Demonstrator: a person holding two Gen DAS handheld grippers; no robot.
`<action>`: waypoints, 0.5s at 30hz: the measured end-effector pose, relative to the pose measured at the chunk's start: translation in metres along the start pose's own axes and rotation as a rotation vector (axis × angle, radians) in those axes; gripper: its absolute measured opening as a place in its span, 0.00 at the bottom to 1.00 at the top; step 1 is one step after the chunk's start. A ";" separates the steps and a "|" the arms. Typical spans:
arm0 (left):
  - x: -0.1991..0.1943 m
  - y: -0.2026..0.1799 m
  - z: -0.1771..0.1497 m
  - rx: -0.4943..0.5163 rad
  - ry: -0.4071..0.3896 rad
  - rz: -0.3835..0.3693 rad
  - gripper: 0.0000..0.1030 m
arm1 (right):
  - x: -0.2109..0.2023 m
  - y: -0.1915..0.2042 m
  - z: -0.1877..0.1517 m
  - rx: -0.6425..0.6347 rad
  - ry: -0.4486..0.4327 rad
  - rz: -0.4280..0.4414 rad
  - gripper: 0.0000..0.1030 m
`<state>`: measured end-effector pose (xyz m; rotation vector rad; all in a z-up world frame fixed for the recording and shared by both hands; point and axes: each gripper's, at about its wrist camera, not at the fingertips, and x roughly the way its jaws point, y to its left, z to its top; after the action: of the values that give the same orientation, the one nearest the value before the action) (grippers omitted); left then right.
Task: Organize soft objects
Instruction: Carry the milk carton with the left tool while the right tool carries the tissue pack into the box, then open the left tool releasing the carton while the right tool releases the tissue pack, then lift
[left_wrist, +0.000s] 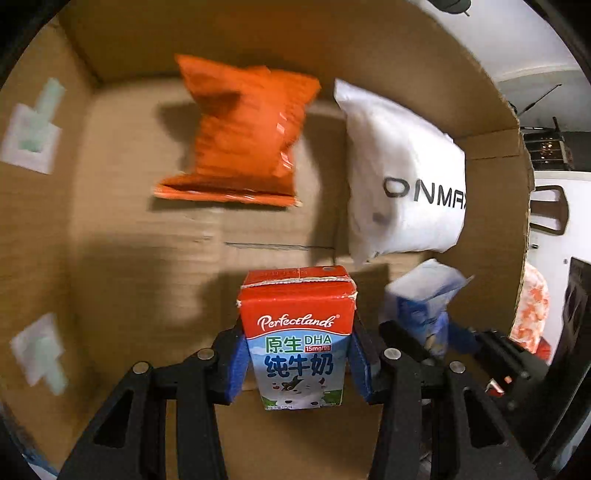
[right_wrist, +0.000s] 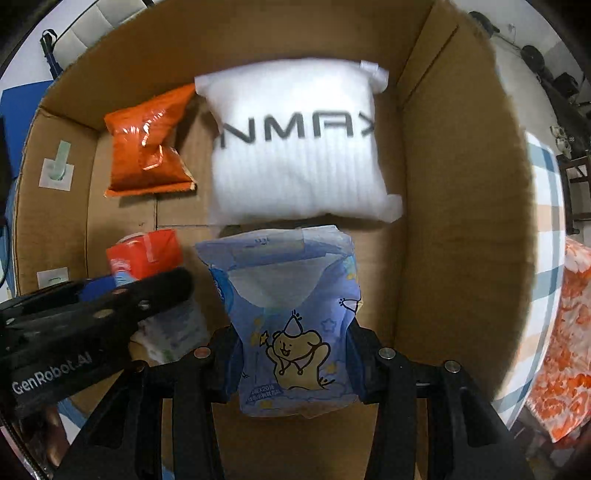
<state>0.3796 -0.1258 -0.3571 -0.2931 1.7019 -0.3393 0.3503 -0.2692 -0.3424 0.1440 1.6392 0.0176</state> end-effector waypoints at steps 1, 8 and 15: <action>0.005 -0.001 0.001 -0.002 0.014 -0.007 0.42 | 0.003 -0.003 0.001 0.009 0.013 0.014 0.48; 0.021 -0.006 0.000 0.011 0.048 0.001 0.43 | 0.018 -0.012 0.007 0.009 0.049 0.055 0.52; 0.015 -0.011 -0.007 -0.012 0.055 -0.003 0.46 | 0.022 -0.018 0.008 0.026 0.053 0.102 0.61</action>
<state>0.3705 -0.1409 -0.3653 -0.2973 1.7581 -0.3425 0.3553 -0.2856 -0.3664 0.2490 1.6845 0.0780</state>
